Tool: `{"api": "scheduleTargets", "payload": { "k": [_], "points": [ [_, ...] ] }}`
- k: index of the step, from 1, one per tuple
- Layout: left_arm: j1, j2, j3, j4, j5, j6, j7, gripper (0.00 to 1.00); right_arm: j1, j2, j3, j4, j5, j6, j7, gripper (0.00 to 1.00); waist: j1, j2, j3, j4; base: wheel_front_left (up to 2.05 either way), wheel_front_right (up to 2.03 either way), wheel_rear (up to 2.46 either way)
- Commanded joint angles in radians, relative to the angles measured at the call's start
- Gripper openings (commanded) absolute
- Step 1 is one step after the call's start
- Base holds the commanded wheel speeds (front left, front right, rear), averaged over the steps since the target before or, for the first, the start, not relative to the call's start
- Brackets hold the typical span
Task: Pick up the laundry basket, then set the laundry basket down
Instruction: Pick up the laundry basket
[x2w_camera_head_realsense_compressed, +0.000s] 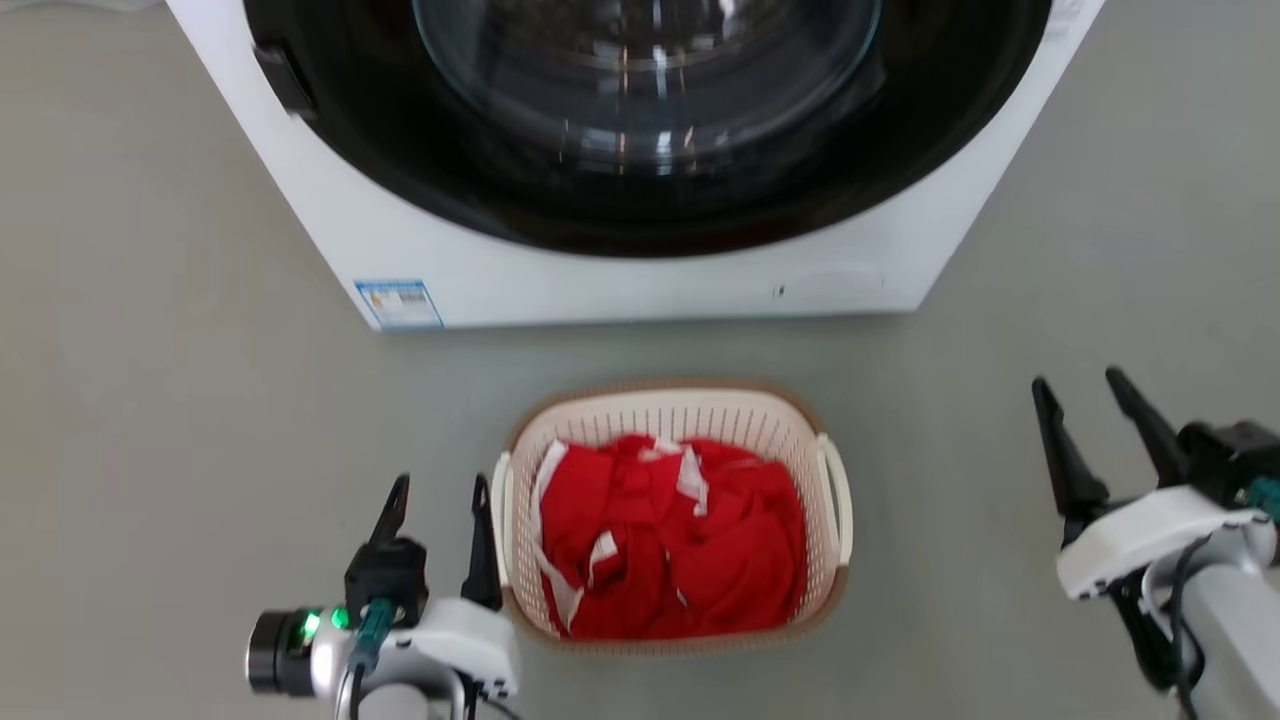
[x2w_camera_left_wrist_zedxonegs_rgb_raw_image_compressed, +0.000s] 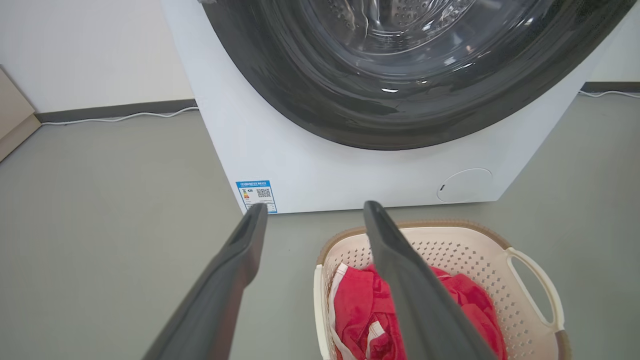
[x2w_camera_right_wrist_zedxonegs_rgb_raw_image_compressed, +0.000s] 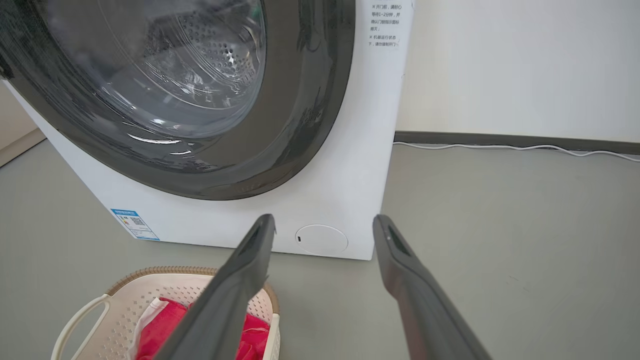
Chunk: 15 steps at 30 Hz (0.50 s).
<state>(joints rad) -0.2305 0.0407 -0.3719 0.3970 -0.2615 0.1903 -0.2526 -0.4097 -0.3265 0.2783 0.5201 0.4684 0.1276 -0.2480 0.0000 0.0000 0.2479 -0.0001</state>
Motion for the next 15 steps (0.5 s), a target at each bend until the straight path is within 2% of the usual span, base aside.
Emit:
{"api": "scheduleTargets", "payload": {
  "k": [1, 15],
  "points": [
    [-0.044, 0.010, 0.016, -0.028, -0.010, 0.019, -0.009, 1.00, -0.020, -0.027, 0.015, -0.031, 0.012, 0.003, -0.014, 1.00, 0.0000, 0.0000, 0.071, 0.001, 0.00, 0.00, 0.00],
    [-0.187, 0.010, -0.075, -0.041, -0.067, 0.115, -0.009, 1.00, -0.105, -0.102, 0.066, -0.111, 0.061, 0.003, -0.014, 1.00, 0.0000, 0.0000, 0.326, 0.025, 0.00, 0.00, 0.00]
  ]
}}
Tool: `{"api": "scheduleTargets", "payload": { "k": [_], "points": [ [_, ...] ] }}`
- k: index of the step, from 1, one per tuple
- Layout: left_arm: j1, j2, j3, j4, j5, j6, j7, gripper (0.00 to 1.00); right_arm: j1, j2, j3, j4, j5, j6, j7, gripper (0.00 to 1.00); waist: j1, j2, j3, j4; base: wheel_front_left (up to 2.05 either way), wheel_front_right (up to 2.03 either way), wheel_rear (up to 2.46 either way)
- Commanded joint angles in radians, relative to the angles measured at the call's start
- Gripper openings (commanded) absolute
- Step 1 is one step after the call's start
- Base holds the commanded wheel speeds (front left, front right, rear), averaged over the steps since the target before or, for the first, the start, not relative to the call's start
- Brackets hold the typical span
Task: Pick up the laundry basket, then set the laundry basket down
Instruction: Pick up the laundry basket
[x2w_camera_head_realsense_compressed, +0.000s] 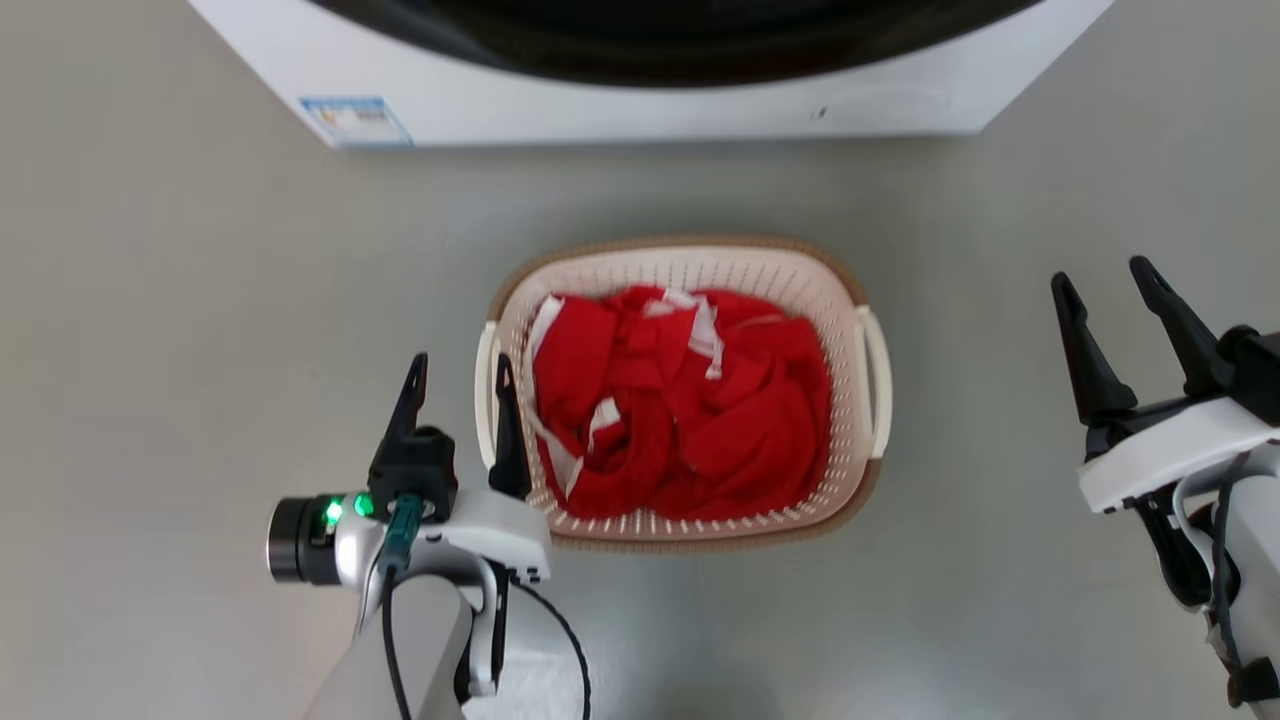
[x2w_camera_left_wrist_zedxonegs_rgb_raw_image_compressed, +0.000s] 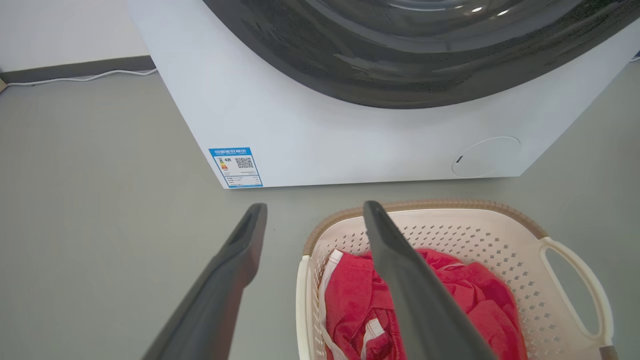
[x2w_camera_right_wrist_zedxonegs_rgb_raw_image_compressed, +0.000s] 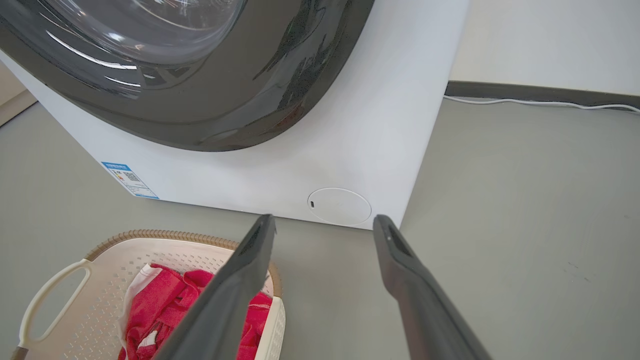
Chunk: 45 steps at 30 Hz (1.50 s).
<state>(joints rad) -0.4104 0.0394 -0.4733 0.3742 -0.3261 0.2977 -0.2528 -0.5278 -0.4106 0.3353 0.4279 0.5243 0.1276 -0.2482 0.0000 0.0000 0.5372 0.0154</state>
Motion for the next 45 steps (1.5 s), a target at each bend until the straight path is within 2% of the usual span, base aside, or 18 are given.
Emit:
{"api": "scheduleTargets", "payload": {
  "k": [1, 7, 21, 36, 45],
  "points": [
    [-0.017, 0.011, 0.022, -0.014, -0.004, 0.012, -0.009, 1.00, 0.008, -0.020, 0.017, -0.021, 0.009, 0.003, -0.014, 1.00, 0.0000, 0.0000, 0.051, 0.011, 0.00, 0.00, 0.00],
    [-0.086, 0.011, -0.008, 0.053, -0.049, 0.020, -0.009, 1.00, -0.030, -0.028, 0.105, -0.006, 0.040, 0.003, -0.014, 1.00, 0.0000, 0.0000, 0.123, 0.024, 0.00, 0.00, 0.00],
    [-0.229, 0.011, -0.082, 0.222, -0.155, -0.022, -0.009, 1.00, -0.135, -0.032, 0.249, 0.110, 0.096, 0.003, -0.014, 1.00, 0.0000, 0.0000, 0.244, 0.047, 0.00, 0.00, 0.00],
    [-0.394, 0.011, -0.186, 0.457, -0.294, -0.078, -0.009, 1.00, -0.259, 0.016, 0.353, 0.223, 0.151, 0.003, -0.014, 1.00, 0.0000, 0.0000, 0.333, 0.046, 0.00, 0.00, 0.00],
    [-0.489, 0.011, -0.301, 0.580, -0.382, -0.106, -0.003, 1.00, -0.316, 0.060, 0.411, 0.303, 0.197, 0.003, -0.014, 1.00, 0.0000, 0.0000, 0.359, 0.045, 0.00, 0.00, 0.00]
  ]
}}
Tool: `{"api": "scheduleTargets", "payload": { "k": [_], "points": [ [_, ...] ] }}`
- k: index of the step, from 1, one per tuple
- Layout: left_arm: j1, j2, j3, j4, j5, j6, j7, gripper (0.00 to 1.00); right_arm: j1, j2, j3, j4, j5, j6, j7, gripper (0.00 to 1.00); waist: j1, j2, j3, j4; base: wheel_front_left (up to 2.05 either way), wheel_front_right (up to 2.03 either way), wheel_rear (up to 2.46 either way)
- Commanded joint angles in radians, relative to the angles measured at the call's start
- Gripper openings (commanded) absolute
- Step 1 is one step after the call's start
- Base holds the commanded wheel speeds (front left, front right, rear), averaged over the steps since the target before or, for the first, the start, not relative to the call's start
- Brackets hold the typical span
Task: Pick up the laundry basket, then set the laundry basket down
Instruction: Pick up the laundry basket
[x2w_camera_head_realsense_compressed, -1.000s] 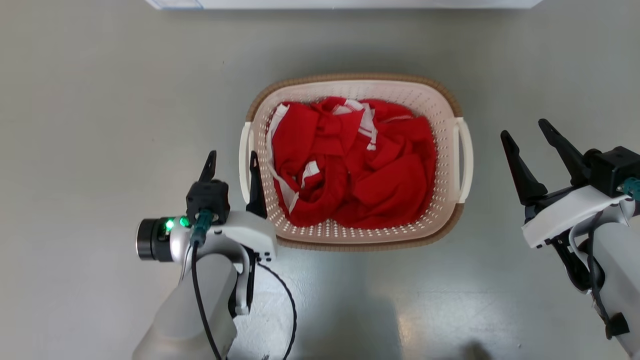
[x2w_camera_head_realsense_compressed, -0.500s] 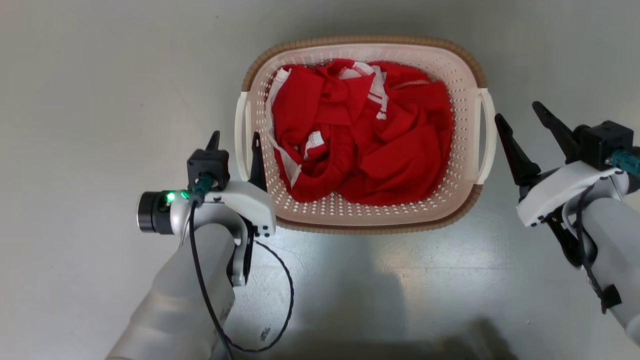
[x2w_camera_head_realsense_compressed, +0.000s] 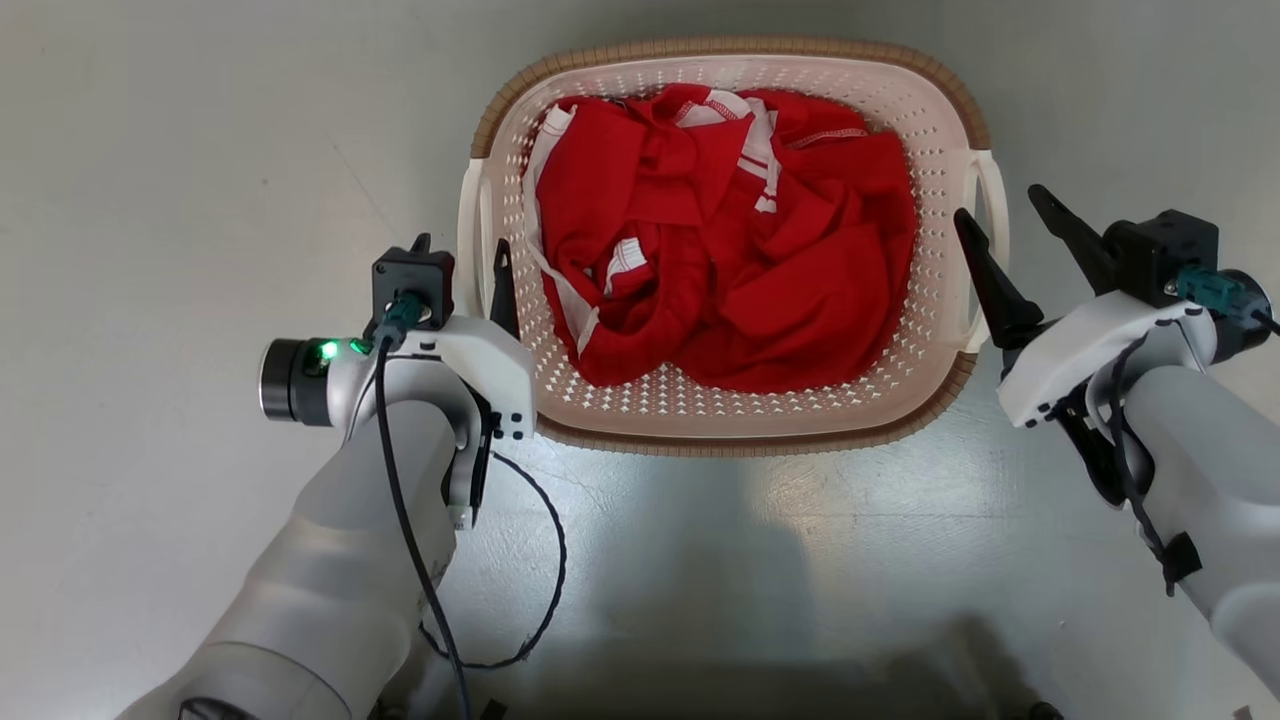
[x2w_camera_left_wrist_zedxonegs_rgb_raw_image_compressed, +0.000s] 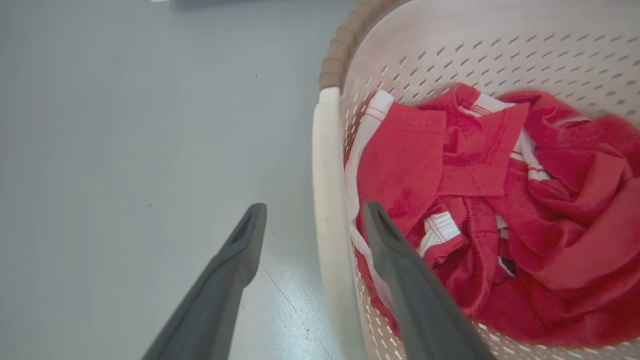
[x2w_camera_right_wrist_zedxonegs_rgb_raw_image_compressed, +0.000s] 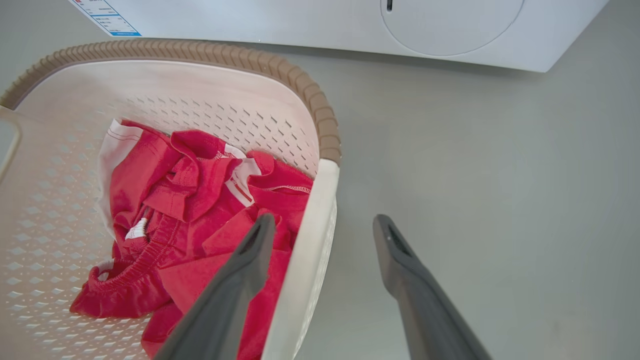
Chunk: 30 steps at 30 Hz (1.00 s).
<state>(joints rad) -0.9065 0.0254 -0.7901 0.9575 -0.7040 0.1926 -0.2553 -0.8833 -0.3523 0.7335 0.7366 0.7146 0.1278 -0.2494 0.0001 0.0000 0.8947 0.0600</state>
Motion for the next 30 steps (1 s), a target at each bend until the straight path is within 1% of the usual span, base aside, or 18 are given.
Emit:
{"api": "scheduleTargets", "payload": {
  "k": [1, 11, 16, 21, 22, 23, 24, 25, 26, 27, 30],
  "points": [
    [-0.001, 0.025, 0.002, 0.005, -0.015, -0.001, 0.005, 1.00, 0.034, 0.006, 0.020, 0.003, 0.011, 0.003, -0.012, 1.00, -0.0001, 0.0000, 0.004, 0.001, 0.00, 0.00, 0.00],
    [-0.065, 0.025, -0.103, 0.057, -0.100, 0.012, 0.030, 1.00, -0.019, 0.046, 0.084, 0.079, 0.068, 0.003, 0.009, 1.00, -0.0001, 0.0000, 0.029, 0.004, 0.00, 0.00, 0.00],
    [-0.077, 0.025, -0.142, 0.055, -0.152, 0.001, 0.043, 1.00, -0.044, 0.060, 0.106, 0.110, 0.080, 0.003, 0.012, 1.00, -0.0001, 0.0000, 0.038, 0.005, 0.00, 0.00, 0.00],
    [-0.085, 0.025, -0.182, 0.044, -0.206, 0.001, 0.047, 1.00, -0.058, 0.069, 0.124, 0.139, 0.096, 0.003, 0.020, 1.00, -0.0001, 0.0000, 0.042, 0.007, 0.00, 0.00, 0.00],
    [-0.087, 0.025, -0.190, 0.043, -0.215, 0.003, 0.048, 0.84, -0.059, 0.072, 0.128, 0.145, 0.100, 0.003, 0.023, 0.95, -0.0001, 0.0000, 0.042, 0.008, 0.00, 0.00, 0.00],
    [-0.088, 0.025, -0.198, 0.042, -0.224, 0.005, 0.048, 0.50, -0.060, 0.076, 0.132, 0.148, 0.105, 0.003, 0.028, 0.82, -0.0001, 0.0000, 0.043, 0.009, 0.00, 0.00, 0.00],
    [-0.091, 0.025, -0.207, 0.041, -0.232, 0.006, 0.048, 0.22, -0.062, 0.079, 0.136, 0.151, 0.111, 0.003, 0.032, 0.48, -0.0001, 0.0000, 0.044, 0.009, 0.00, 0.00, 0.00],
    [-0.093, 0.025, -0.216, 0.040, -0.240, 0.008, 0.046, 0.00, -0.065, 0.081, 0.139, 0.153, 0.115, 0.003, 0.032, 0.35, -0.0001, 0.0000, 0.044, 0.009, 0.00, 0.00, 0.00],
    [-0.095, 0.025, -0.225, 0.038, -0.248, 0.010, 0.045, 0.00, -0.068, 0.083, 0.142, 0.157, 0.118, 0.003, 0.032, 0.14, -0.0001, 0.0000, 0.044, 0.010, 0.00, 0.00, 0.00],
    [-0.095, 0.025, -0.233, 0.034, -0.257, 0.011, 0.044, 0.00, -0.070, 0.084, 0.145, 0.160, 0.121, 0.003, 0.031, 0.00, -0.0001, 0.0000, 0.044, 0.010, 0.00, 0.00, 0.00],
    [-0.099, 0.025, -0.257, 0.025, -0.285, 0.014, 0.039, 0.00, -0.075, 0.087, 0.152, 0.168, 0.131, 0.003, 0.027, 0.00, -0.0001, 0.0000, 0.043, 0.012, 0.00, 0.00, 0.00]
  ]
}}
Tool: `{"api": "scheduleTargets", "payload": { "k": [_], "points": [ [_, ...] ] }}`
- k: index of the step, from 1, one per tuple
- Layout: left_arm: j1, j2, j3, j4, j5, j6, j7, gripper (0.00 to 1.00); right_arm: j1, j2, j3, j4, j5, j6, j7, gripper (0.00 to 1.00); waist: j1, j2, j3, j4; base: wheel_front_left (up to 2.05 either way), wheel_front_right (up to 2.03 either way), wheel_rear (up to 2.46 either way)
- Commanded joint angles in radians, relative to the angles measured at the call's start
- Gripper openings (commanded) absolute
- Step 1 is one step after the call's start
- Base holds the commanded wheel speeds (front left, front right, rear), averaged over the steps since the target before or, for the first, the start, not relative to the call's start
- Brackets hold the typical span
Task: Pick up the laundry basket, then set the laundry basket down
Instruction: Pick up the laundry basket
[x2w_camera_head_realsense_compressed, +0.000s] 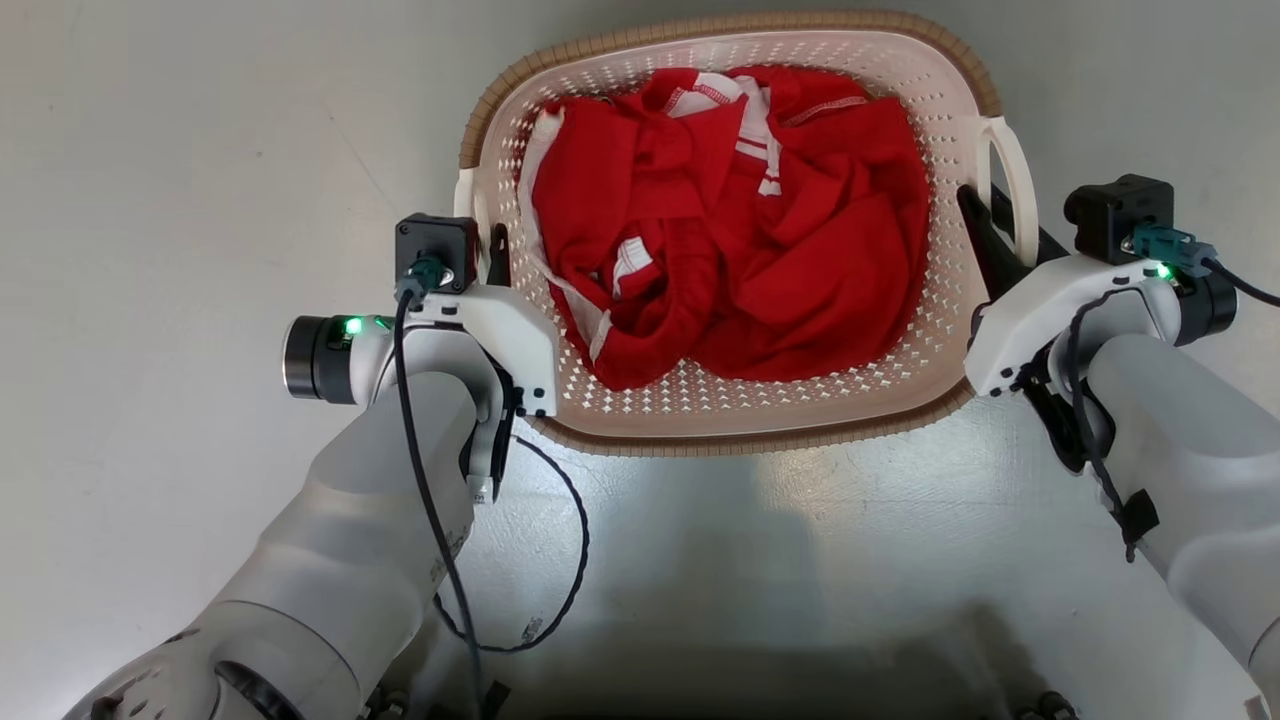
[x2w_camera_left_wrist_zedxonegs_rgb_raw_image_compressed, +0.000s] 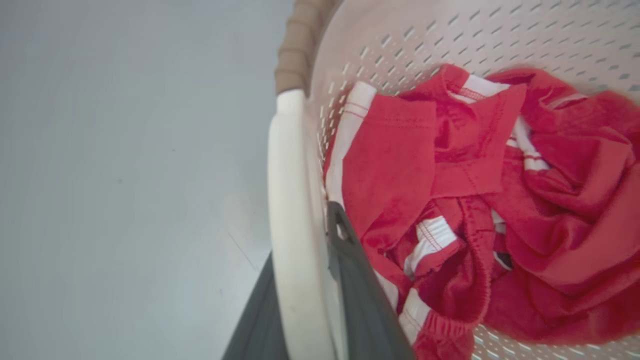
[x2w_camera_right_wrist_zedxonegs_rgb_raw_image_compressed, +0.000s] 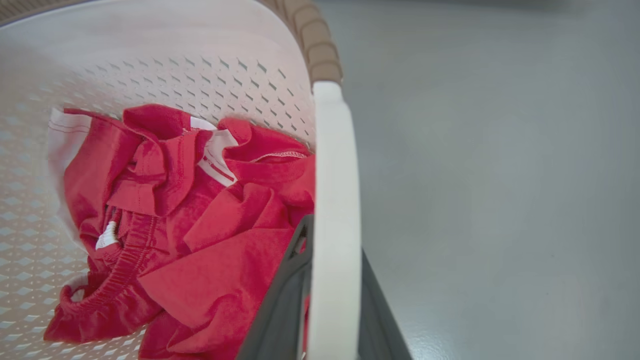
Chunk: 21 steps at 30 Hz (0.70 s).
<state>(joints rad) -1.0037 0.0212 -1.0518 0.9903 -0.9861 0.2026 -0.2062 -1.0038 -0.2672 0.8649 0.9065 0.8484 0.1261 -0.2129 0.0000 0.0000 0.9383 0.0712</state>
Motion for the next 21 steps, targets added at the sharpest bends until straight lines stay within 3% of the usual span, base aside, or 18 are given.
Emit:
{"api": "scheduleTargets", "payload": {
  "k": [1, 14, 21],
  "points": [
    [-0.002, 0.029, -0.003, -0.009, -0.012, 0.005, -0.011, 0.00, 0.045, 0.002, 0.023, 0.001, -0.001, 0.005, -0.012, 0.00, 0.0000, 0.0000, -0.002, 0.001, 0.00, 0.00, 0.00],
    [-0.004, 0.029, -0.101, 0.020, -0.074, 0.011, -0.030, 0.00, 0.057, 0.031, 0.060, 0.059, 0.027, 0.005, -0.017, 0.00, 0.0000, 0.0000, -0.087, -0.015, 0.00, 0.00, 0.00],
    [0.020, 0.029, -0.154, 0.064, -0.094, 0.001, -0.017, 0.00, 0.085, 0.077, 0.095, 0.122, 0.052, 0.005, 0.052, 0.00, 0.0000, 0.0000, -0.190, -0.041, 0.00, 0.00, 0.00]
  ]
}}
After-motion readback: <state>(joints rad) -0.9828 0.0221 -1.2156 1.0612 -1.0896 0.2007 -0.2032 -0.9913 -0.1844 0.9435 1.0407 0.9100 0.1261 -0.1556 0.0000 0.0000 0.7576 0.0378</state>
